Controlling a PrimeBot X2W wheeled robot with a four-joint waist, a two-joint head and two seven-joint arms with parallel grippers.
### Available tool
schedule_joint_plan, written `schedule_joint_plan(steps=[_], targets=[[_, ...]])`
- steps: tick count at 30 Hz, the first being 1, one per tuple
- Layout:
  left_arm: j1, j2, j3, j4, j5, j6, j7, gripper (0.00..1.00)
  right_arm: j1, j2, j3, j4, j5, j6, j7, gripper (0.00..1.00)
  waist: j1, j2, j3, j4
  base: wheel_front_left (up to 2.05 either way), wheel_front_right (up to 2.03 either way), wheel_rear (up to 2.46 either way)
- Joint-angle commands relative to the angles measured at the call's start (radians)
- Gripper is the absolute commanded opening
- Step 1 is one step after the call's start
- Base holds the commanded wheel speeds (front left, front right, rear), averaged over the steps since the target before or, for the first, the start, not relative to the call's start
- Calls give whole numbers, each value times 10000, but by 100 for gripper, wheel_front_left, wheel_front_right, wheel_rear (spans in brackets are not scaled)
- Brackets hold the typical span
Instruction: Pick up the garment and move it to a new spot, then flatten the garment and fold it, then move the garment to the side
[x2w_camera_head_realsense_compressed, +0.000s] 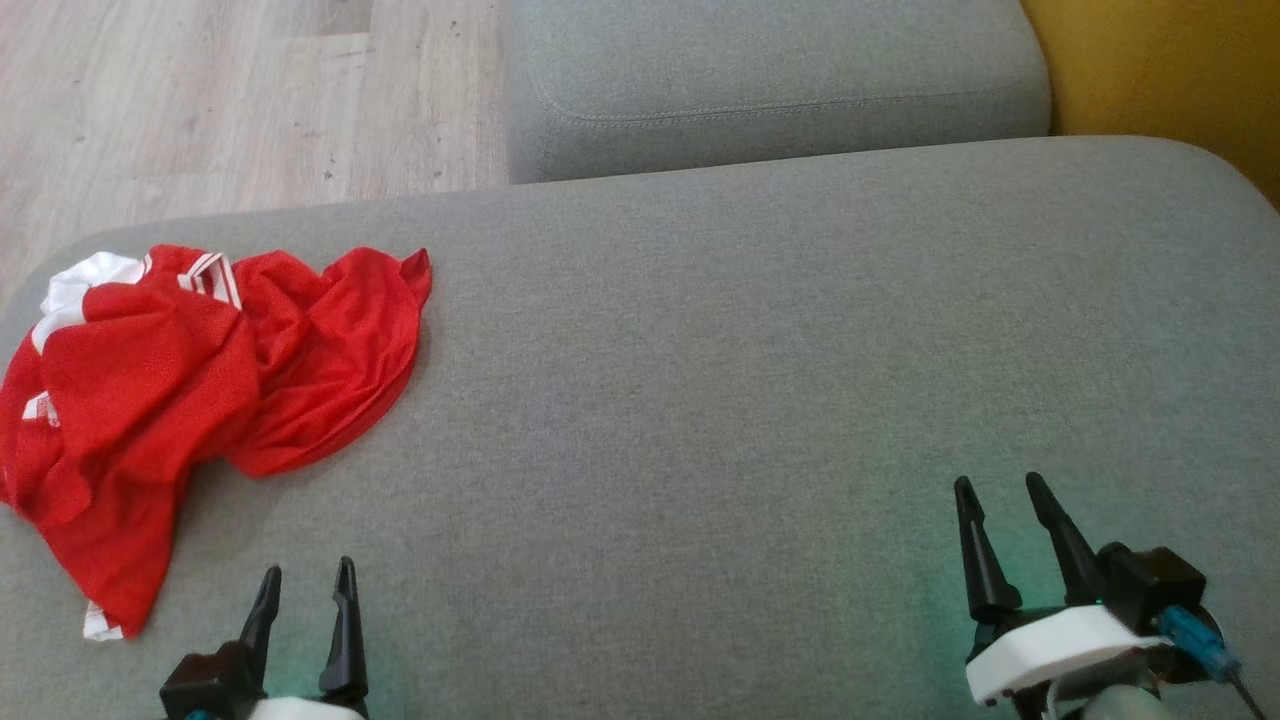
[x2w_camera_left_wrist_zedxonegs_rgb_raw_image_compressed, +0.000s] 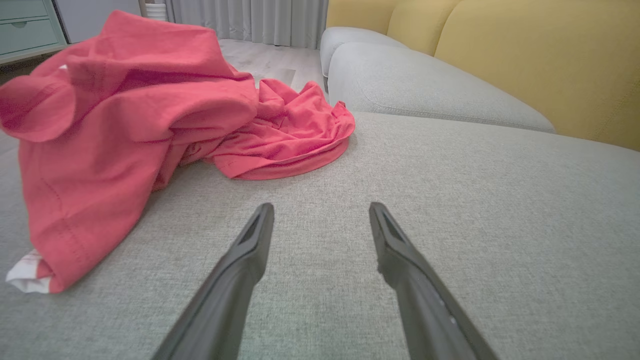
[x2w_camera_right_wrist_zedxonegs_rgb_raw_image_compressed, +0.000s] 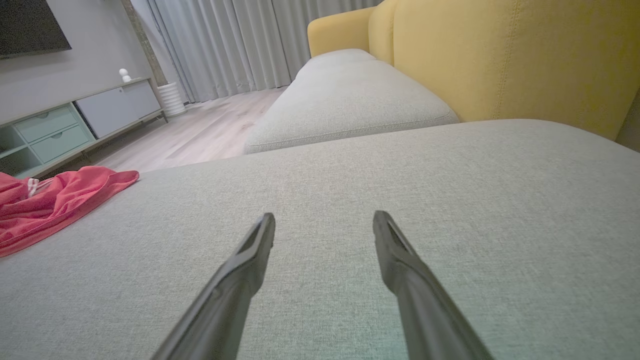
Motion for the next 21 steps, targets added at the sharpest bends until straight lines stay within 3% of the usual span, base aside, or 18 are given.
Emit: schedule_joint_plan(steps=[1, 21], targets=[[-502, 92, 387, -254, -5, -31, -124, 100, -265, -199, 191, -262, 103, -7, -136, 100, 0, 0, -6, -9, 0, 0, 0], [-588, 30, 382, -321, 17, -95, -124, 100, -190, -264, 190, -326, 172, -7, -136, 100, 0, 0, -38, 128, 0, 0, 0]])
